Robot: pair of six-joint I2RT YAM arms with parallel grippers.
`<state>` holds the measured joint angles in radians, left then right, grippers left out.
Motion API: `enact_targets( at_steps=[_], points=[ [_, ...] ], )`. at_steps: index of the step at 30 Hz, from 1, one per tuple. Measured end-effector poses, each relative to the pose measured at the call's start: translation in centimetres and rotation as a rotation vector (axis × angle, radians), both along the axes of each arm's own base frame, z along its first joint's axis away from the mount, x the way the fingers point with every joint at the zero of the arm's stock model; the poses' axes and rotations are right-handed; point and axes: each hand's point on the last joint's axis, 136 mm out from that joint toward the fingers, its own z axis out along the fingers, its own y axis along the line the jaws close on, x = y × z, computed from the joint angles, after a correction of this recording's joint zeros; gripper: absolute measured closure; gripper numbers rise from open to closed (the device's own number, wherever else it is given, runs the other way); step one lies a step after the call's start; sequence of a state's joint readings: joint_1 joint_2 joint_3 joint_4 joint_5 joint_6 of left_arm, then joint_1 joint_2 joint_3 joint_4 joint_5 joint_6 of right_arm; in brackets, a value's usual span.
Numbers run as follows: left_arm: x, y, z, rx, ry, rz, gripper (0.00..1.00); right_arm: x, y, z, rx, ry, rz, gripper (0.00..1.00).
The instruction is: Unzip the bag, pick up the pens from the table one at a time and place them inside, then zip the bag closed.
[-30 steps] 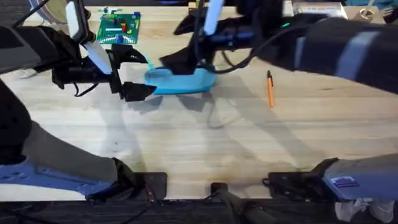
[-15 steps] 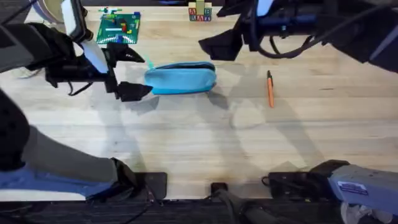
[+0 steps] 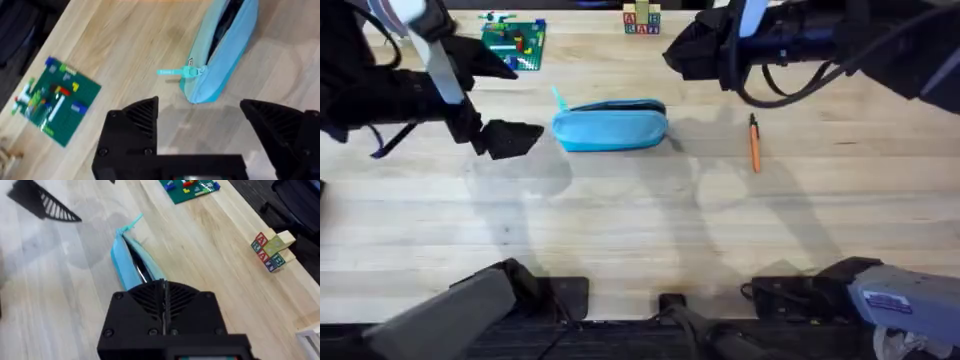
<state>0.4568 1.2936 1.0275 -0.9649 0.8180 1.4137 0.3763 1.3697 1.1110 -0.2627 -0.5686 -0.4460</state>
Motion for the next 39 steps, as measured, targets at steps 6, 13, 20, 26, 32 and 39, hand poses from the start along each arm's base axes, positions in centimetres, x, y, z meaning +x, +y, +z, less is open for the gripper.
enact_targets(
  at_steps=[6, 13, 20, 26, 32, 39],
  points=[
    [-1.4, 0.0, 2.5, -0.028, 0.035, 0.164, 0.007, -1.1, -0.4, -1.5, -0.104, -0.056, 0.089, 0.970],
    [-3.5, -0.7, 4.7, -0.124, 0.091, 0.333, 0.007, -1.6, -0.7, -2.3, -0.192, -0.157, 0.188, 0.970],
    [-6.6, -2.1, 5.3, -0.189, 0.172, 0.404, 0.007, -1.0, -0.4, -4.8, -0.262, -0.197, 0.269, 0.970],
    [-8.8, -3.1, 5.4, -0.228, 0.231, 0.453, 0.007, -0.4, -0.3, -7.1, -0.300, -0.185, 0.310, 0.970],
    [-10.1, -3.4, 5.0, -0.241, 0.292, 0.495, 0.007, 0.5, 0.1, -8.4, -0.313, -0.204, 0.330, 0.970],
    [-10.2, -3.3, 4.9, -0.241, 0.301, 0.505, 0.007, 1.4, 0.5, -10.2, -0.320, -0.194, 0.339, 0.970]
  ],
)
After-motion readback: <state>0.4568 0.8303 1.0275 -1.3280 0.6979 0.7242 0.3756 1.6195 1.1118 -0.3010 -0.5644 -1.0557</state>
